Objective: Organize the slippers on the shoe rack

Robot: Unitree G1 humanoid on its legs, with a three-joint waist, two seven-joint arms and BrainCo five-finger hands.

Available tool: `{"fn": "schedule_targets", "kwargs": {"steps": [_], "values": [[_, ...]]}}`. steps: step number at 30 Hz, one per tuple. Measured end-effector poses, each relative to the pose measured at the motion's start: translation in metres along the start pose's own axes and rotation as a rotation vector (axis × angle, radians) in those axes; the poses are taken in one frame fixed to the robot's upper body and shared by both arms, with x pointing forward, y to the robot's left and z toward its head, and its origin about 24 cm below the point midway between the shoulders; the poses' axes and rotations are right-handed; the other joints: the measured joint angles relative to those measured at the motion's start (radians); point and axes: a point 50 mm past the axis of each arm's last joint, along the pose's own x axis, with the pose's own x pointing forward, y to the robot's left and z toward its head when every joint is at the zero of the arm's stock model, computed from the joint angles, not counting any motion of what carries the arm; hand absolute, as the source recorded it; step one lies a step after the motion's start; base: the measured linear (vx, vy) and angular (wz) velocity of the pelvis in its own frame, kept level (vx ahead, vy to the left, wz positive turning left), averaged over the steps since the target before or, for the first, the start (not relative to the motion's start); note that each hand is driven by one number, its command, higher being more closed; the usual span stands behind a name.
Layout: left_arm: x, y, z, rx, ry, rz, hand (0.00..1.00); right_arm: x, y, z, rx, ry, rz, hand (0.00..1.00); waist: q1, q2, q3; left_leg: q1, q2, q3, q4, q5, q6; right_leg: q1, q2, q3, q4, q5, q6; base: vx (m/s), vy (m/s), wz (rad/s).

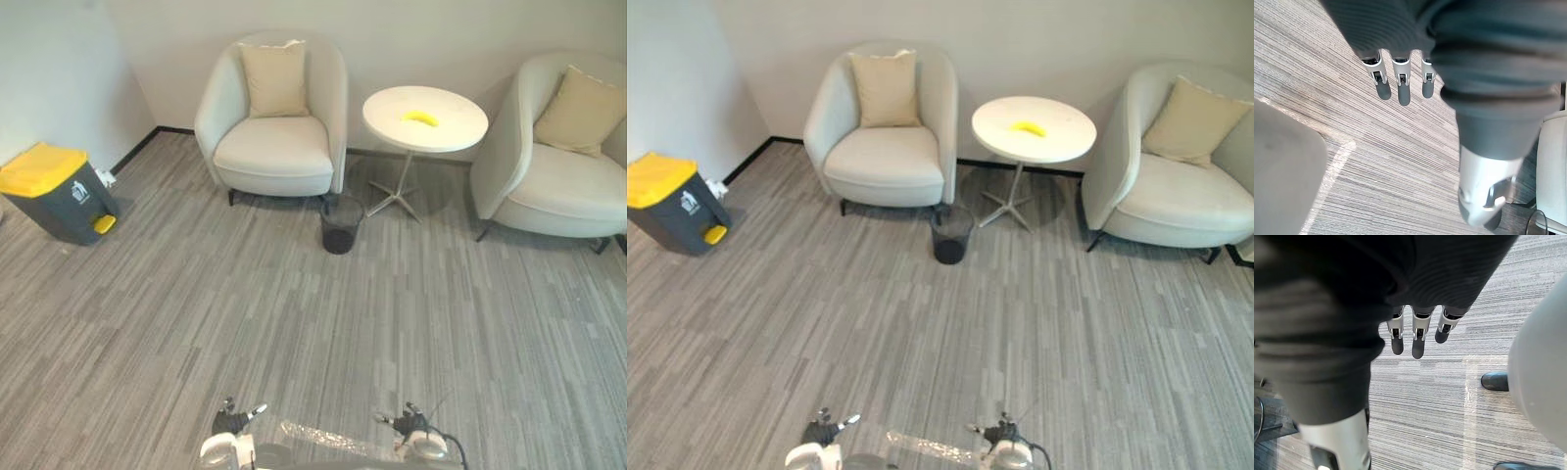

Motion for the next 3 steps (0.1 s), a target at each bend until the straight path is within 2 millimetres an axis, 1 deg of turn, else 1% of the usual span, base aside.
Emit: {"fn": "schedule_targets", "kwargs": {"steps": [2, 3], "values": [[-0.0003, -0.001, -0.0013, -0.002, 0.005, -0.002, 0.0, 0.0, -0.0011, -0.001, 0.002, 0.004, -0.003, 0.0, -0.001, 0.004, -0.003, 0.013, 0.006, -0.008, -0.009, 0.0, 0.0, 0.01, 0.006, -0.007, -0.001, 0.0, 0.0, 0.05, -0.053, 0.04], [-0.0004, -0.0013, -0.0018, -0.002, 0.007, -0.003, 0.0, 0.0001, -0.0021, -0.0014, 0.004, 0.005, -0.006, 0.0, -0.001, 0.006, -0.004, 0.016, 0.007, -0.01, -0.014, 0.0, 0.0, 0.01, 0.008, -0.008, -0.001, 0.0, 0.0, 0.0, 0.0, 0.0]]}}
